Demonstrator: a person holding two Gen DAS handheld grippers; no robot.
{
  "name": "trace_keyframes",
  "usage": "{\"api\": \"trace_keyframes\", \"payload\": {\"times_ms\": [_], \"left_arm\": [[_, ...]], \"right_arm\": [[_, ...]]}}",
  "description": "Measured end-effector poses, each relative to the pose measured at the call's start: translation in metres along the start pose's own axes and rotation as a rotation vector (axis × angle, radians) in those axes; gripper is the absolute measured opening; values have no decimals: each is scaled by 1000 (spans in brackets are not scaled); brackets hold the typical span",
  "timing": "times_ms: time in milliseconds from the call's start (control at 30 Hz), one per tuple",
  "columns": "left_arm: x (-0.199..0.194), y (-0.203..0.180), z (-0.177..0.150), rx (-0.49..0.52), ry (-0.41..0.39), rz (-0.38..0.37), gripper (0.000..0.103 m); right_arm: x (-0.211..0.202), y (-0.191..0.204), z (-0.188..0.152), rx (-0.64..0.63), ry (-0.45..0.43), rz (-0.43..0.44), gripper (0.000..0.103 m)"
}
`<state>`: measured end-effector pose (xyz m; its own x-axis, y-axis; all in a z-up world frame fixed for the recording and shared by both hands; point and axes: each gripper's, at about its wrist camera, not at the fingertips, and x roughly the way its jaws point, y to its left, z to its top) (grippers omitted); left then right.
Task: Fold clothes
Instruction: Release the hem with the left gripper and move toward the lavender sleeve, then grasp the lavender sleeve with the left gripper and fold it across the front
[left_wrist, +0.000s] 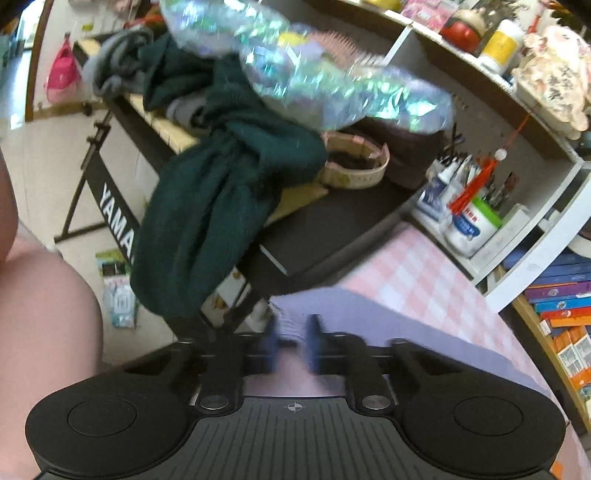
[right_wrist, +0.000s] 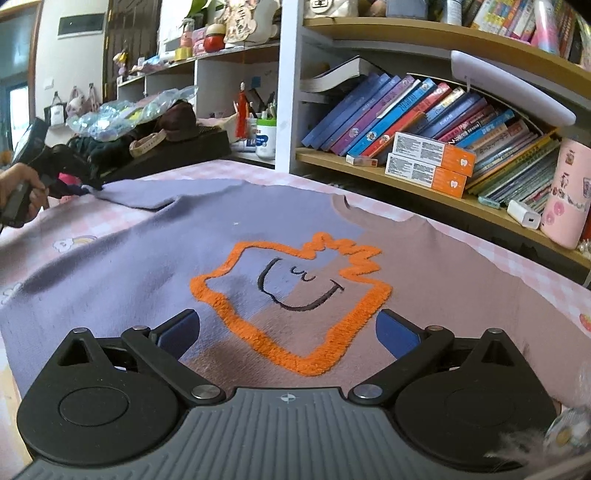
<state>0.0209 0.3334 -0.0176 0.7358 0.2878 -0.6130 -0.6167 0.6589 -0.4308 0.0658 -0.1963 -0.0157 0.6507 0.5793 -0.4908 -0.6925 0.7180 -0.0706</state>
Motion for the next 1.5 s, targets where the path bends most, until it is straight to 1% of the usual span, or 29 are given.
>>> {"api": "trace_keyframes", "payload": {"times_ms": [133,267,367,400,467,533,600,700,833,900,1033,1133,1233,1367,1433,1467,1500], "left_arm": [[-23,-21,7,72,-56,-27,9],[-53,-58,18,114,-108,-135,9],[-72,-104,27,173,-142,-240,9],[-77,-121,28,192,-152,-282,4],[-85,-155,31,227,-173,-365,4],[-88,-187,27,238,-182,-457,4],[-86,-222,16,245,-179,-541,3],[-79,-269,-4,284,-134,-619,3],[-71,-314,-32,350,-65,-675,3],[-69,-326,-45,378,-35,-685,3],[-59,-350,-70,418,33,-719,3],[-54,-368,-88,444,74,-754,3],[-48,-384,-103,459,111,-779,3],[-37,-396,-124,474,158,-774,3],[-29,-399,-134,467,195,-771,4],[-25,-400,-138,460,216,-771,5],[-22,-400,-142,455,238,-773,8]], "right_arm": [[-3,-2,0,13,-9,2,103],[-6,-4,0,26,-12,4,103],[-12,-5,-5,42,7,-3,103],[-14,-5,-6,48,13,-5,103],[-17,-5,-9,59,26,-10,103],[-21,-4,-13,56,30,-9,103],[-25,-2,-17,54,28,-8,103],[-28,-1,-19,60,16,5,103],[-29,-3,-20,72,8,23,103],[-28,-7,-20,97,9,45,103],[-26,-23,-21,194,17,87,103],[-27,-27,-22,229,16,88,103],[-28,-26,-22,217,17,89,103],[-28,-26,-22,213,16,89,103],[-28,-26,-22,214,15,90,103],[-28,-27,-22,217,15,92,103],[-28,-27,-22,221,14,93,103]]}}
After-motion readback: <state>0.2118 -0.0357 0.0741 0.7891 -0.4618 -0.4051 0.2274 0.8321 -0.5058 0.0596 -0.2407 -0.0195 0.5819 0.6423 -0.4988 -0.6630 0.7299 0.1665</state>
